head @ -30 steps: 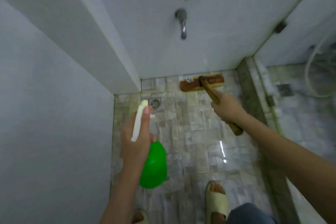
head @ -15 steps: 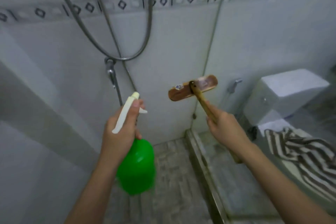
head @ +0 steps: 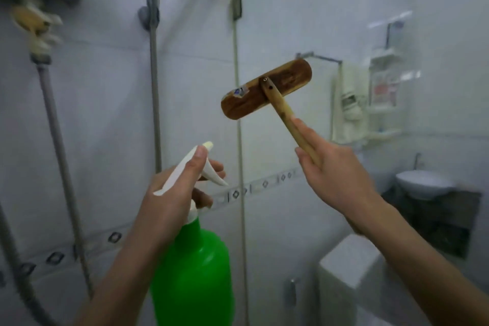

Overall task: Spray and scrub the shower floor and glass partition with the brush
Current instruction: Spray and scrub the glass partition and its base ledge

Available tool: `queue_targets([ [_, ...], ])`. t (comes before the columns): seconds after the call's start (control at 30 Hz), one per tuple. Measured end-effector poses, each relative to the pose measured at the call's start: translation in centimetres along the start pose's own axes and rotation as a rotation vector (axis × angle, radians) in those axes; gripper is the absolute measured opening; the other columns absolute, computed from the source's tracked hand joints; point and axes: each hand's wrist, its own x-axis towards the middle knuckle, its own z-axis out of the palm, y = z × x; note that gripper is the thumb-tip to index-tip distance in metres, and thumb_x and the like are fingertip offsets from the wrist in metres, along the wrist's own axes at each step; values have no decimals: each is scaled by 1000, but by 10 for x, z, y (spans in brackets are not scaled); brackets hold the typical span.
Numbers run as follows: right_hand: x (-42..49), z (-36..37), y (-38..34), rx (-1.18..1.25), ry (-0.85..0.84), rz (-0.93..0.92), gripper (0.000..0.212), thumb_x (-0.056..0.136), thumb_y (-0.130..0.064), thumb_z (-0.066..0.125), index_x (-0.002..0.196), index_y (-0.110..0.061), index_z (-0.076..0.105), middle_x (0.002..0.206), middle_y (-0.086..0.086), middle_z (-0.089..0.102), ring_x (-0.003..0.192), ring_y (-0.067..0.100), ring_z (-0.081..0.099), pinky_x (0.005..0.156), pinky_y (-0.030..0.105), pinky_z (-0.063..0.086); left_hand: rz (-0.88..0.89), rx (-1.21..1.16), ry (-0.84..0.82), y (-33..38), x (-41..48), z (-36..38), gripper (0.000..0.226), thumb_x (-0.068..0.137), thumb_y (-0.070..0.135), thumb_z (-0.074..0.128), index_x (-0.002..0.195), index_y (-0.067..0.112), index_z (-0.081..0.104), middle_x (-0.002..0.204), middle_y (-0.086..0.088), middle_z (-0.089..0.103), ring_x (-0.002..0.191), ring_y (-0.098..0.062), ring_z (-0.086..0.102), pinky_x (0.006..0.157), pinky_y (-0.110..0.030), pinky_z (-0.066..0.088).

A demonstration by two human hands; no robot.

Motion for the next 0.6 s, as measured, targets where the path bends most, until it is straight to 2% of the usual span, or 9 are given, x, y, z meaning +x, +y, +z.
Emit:
queue_targets([
  [0.07, 33, -20, -8, -46, 127, -24, 61, 98, -25, 47, 149, -45, 19, 63, 5, 58, 51, 18, 52, 55, 43, 50, 72, -24, -38, 9, 33, 2, 50, 83, 72, 50, 80, 31, 80, 94, 9, 79, 86, -11, 72, 86, -37, 52],
  [0.13, 62, -41, -15, -122, 222, -24, 60, 98, -25, 46, 149, -44, 20, 61, 4, 56, 53, 22, 53, 58, 45, 52, 120, -109, -70, 19, 67, 9, 45, 89, 63, 54, 81, 29, 81, 94, 6, 80, 97, -14, 73, 96, -39, 51],
  [0.2, 86, -63, -22, -201, 294, -26, 60, 99, -24, 45, 149, -45, 19, 65, 6, 56, 57, 23, 56, 61, 47, 53, 130, -240, -86, 35, 97, 20, 41, 98, 47, 55, 89, 16, 81, 91, -4, 80, 93, -19, 75, 91, -33, 56],
  [0.27, 107, -86, -31, -258, 358, -31, 61, 99, -22, 45, 150, -43, 18, 66, 7, 57, 57, 23, 56, 60, 46, 53, 139, -358, -93, 55, 124, 30, 42, 98, 38, 55, 95, 3, 77, 86, -12, 79, 82, -20, 77, 75, -24, 59],
  [0.3, 117, -96, -35, -291, 382, -29, 62, 100, -21, 45, 150, -42, 18, 67, 8, 58, 57, 24, 56, 60, 46, 53, 148, -382, -106, 65, 137, 34, 42, 98, 39, 57, 94, 2, 77, 84, -13, 79, 80, -21, 77, 74, -24, 59],
  [0.4, 142, -123, -44, -387, 432, -13, 62, 99, -20, 43, 151, -41, 17, 71, 9, 61, 62, 28, 58, 62, 47, 54, 166, -398, -181, 93, 174, 47, 45, 97, 48, 57, 87, 8, 76, 80, -9, 79, 86, -26, 76, 89, -39, 53],
  [0.47, 154, -136, -48, -457, 451, -13, 61, 99, -20, 43, 151, -39, 17, 73, 10, 61, 63, 29, 58, 62, 48, 54, 178, -413, -231, 108, 193, 58, 47, 97, 51, 56, 85, 10, 74, 80, -8, 79, 87, -26, 76, 89, -40, 52],
  [0.53, 160, -146, -52, -525, 457, -4, 60, 99, -20, 43, 151, -36, 18, 75, 11, 61, 63, 30, 58, 61, 48, 54, 186, -431, -242, 122, 208, 69, 50, 96, 54, 56, 85, 9, 73, 77, -8, 78, 80, -23, 76, 80, -33, 54],
  [0.6, 161, -154, -54, -579, 459, 6, 59, 99, -19, 43, 151, -34, 20, 76, 12, 61, 64, 31, 57, 61, 48, 54, 198, -461, -231, 133, 218, 76, 55, 93, 59, 59, 89, 6, 73, 75, -9, 77, 68, -21, 74, 64, -23, 55],
])
